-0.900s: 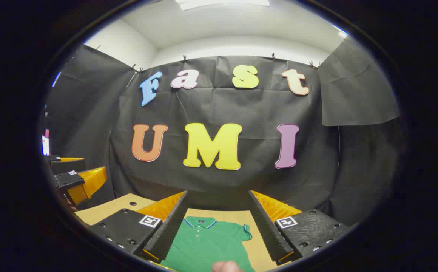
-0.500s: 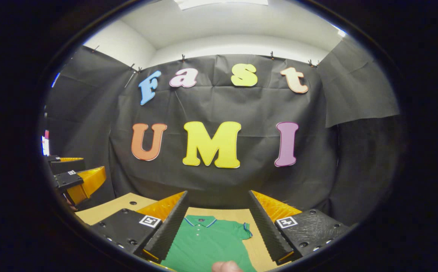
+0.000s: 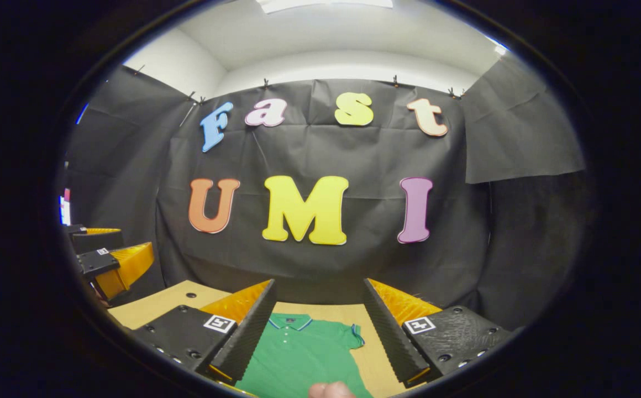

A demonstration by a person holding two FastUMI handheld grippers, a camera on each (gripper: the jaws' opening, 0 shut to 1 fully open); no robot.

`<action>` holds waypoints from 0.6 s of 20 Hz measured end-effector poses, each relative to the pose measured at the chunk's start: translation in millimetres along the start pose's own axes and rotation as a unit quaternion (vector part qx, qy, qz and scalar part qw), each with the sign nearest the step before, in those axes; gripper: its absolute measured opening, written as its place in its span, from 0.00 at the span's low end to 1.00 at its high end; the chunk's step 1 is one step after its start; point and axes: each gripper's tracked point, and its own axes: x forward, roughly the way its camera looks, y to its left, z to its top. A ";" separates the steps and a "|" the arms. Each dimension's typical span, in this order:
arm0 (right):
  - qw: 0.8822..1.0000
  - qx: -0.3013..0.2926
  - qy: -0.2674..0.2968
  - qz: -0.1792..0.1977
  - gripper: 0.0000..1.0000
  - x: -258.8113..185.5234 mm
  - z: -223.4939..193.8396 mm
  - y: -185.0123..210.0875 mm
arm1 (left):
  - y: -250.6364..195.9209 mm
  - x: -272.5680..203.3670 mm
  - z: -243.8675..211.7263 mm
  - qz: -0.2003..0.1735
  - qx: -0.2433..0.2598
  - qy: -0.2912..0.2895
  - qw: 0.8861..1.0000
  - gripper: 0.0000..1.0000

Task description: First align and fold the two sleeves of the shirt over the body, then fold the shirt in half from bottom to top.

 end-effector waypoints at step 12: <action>1.000 -0.011 0.024 0.008 0.96 21.3 -22.8 -2.1 | 0.2 12.2 -15.5 -0.001 -0.005 0.017 1.000 1.00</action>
